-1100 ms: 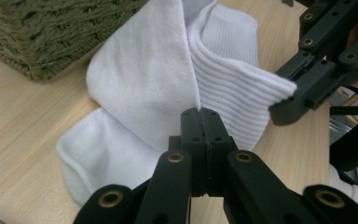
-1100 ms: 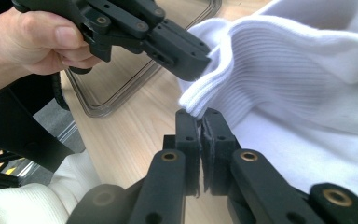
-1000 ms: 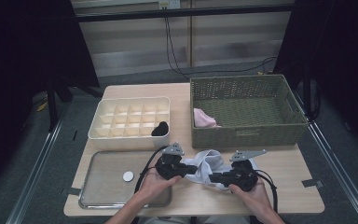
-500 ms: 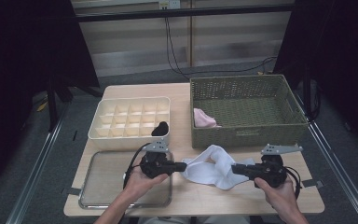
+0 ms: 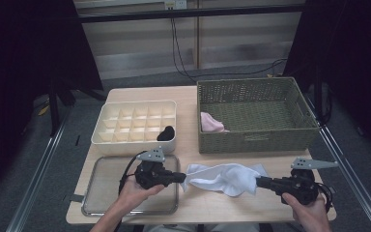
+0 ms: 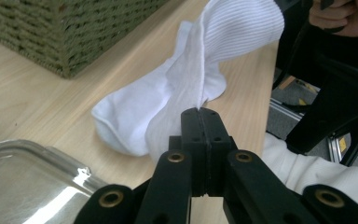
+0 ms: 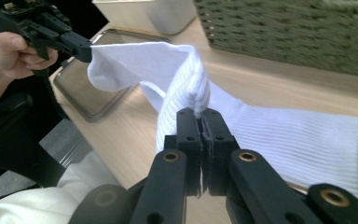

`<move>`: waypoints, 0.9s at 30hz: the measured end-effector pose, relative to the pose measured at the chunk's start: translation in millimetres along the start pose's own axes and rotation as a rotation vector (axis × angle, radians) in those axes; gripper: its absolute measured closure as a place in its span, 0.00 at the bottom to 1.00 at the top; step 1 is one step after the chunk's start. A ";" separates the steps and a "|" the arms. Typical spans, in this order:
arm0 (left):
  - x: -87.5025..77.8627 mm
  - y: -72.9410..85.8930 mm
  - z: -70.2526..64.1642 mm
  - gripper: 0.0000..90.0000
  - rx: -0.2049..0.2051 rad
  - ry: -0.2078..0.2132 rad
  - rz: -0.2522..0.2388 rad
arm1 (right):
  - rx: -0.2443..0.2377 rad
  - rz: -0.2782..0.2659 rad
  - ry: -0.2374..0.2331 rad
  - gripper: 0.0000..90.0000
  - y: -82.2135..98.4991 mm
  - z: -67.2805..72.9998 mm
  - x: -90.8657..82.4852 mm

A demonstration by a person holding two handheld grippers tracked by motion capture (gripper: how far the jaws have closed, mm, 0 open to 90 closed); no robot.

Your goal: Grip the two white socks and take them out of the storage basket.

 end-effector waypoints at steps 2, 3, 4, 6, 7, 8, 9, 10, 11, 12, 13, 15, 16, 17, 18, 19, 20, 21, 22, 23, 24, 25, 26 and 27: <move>5.9 -1.0 5.2 1.00 -0.003 -0.017 0.019 | 0.020 0.010 0.007 0.97 1.8 -7.0 3.1; 9.1 -1.6 8.0 1.00 -0.012 -0.019 0.026 | 0.028 0.014 0.016 0.97 2.5 -11.6 5.6; 11.8 -2.9 10.5 1.00 -0.011 -0.025 0.022 | 0.031 0.020 0.022 0.97 2.8 -16.4 8.0; 16.1 -5.6 16.1 1.00 -0.020 -0.035 0.021 | 0.039 0.025 0.041 0.97 3.1 -25.6 12.3; 18.4 -6.4 18.7 1.00 -0.027 -0.035 0.018 | 0.049 0.029 0.043 0.96 3.3 -31.7 15.0; 20.6 -6.9 20.9 0.99 -0.030 -0.043 0.020 | 0.052 0.039 0.054 0.96 3.7 -36.3 17.2; 23.8 -7.4 23.4 0.99 -0.038 -0.056 0.024 | 0.051 0.042 0.065 0.96 4.0 -40.1 19.2; 26.4 -8.1 26.4 0.99 -0.038 -0.060 0.033 | 0.061 0.054 0.073 0.96 4.0 -44.3 21.6; 29.3 -8.9 28.9 0.99 -0.047 -0.062 0.037 | 0.066 0.061 0.076 0.96 4.2 -48.5 24.0; 29.3 -8.9 28.9 0.99 -0.047 -0.062 0.037 | 0.067 0.071 0.086 0.96 3.8 -51.8 25.9; 33.8 -10.8 33.7 0.98 -0.051 -0.062 0.037 | 0.064 0.084 0.092 0.95 2.8 -55.5 28.5; 36.7 -12.8 38.5 0.97 -0.072 -0.066 0.024 | 0.062 0.098 0.112 0.95 0.6 -61.0 32.2; 38.8 -13.3 40.7 0.95 -0.081 -0.064 0.018 | 0.061 0.103 0.111 0.95 -0.1 -63.5 33.5; 40.7 -13.6 42.4 0.91 -0.093 -0.070 0.020 | 0.068 0.105 0.122 0.95 -0.8 -66.6 35.0; 42.9 -13.4 44.3 0.88 -0.097 -0.064 0.017 | 0.071 0.109 0.125 0.95 -1.4 -69.9 36.6; 44.9 -13.1 44.9 0.87 -0.093 -0.070 0.017 | 0.080 0.112 0.129 0.95 -1.9 -72.6 38.5; 45.6 -13.0 44.8 0.83 -0.093 -0.080 0.008 | 0.080 0.121 0.139 0.94 -2.2 -76.0 40.3; 45.7 -12.9 44.8 0.79 -0.100 -0.080 0.003 | 0.083 0.129 0.142 0.94 -2.4 -78.2 41.8; 44.8 -13.2 44.6 0.76 -0.103 -0.077 -0.001 | 0.082 0.134 0.146 0.95 -2.5 -79.9 43.2; 43.9 -13.6 43.6 0.74 -0.100 -0.076 -0.004 | 0.084 0.133 0.156 0.94 -2.6 -81.0 44.0; 42.8 -14.2 41.5 0.72 -0.096 -0.076 -0.007 | 0.089 0.138 0.161 0.94 -2.6 -81.6 44.6; 41.9 -14.7 39.9 0.71 -0.092 -0.077 -0.018 | 0.083 0.147 0.169 0.93 -2.6 -82.7 45.8; 41.0 -15.1 38.6 0.70 -0.086 -0.080 -0.018 | 0.080 0.153 0.179 0.93 -2.4 -83.7 46.8; 41.0 -15.0 38.1 0.70 -0.083 -0.079 -0.016 | 0.086 0.154 0.184 0.92 -2.0 -84.9 47.7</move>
Point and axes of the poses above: each handheld gripper's, and its own axes: x roughly forward along the jaws, y roughly out of its underside, z roughly to its left, the point moved 1 cm from there along x, roughly forward along the jaws, and after that the axes turned 3 degrees about -x, right-handed, at the moved point
